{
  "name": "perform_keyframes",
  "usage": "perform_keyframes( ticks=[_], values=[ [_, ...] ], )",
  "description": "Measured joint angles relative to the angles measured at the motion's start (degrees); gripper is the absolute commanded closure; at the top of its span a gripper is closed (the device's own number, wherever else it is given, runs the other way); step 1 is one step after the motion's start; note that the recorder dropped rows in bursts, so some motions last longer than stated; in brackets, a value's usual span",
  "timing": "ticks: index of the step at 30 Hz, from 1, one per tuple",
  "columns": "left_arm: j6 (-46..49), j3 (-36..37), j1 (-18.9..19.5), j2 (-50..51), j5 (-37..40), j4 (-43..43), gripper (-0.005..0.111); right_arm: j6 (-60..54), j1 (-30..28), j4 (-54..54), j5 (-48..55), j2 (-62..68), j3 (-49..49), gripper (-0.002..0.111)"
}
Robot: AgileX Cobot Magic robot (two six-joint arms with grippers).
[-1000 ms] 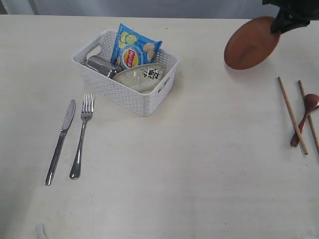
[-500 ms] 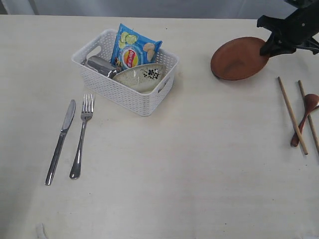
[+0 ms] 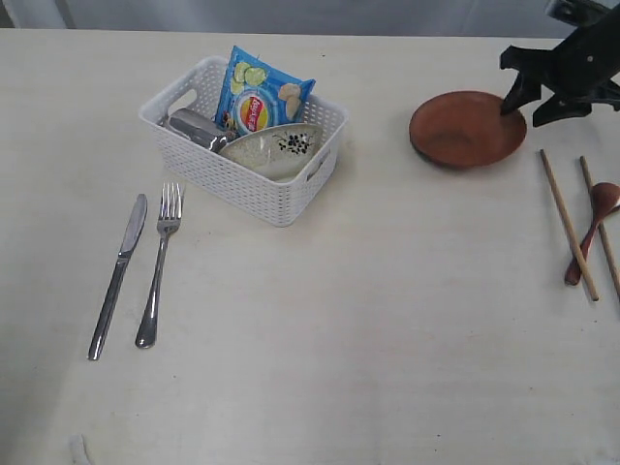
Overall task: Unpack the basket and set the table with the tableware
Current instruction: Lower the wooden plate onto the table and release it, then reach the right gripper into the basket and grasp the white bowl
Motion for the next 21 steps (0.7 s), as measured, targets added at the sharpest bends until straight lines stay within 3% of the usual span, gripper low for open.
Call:
perform_keyframes(
  ticks=[5, 9, 13, 21],
  values=[
    [0.0, 0.0, 0.0, 0.0, 0.0, 0.0, 0.107, -4.72, 0.41, 1.34, 0.0, -4.97, 0.0, 0.058],
    [0.0, 0.0, 0.0, 0.0, 0.0, 0.0, 0.107, -11.07, 3.23, 9.04, 0.0, -8.8, 0.0, 0.058],
    [0.0, 0.0, 0.0, 0.0, 0.0, 0.0, 0.107, -16.25, 8.8, 15.37, 2.18, -9.57, -1.61, 0.058],
    [0.0, 0.0, 0.0, 0.0, 0.0, 0.0, 0.107, -17.59, 22.76, 12.5, 3.48, -8.54, -7.15, 0.058]
  ],
)
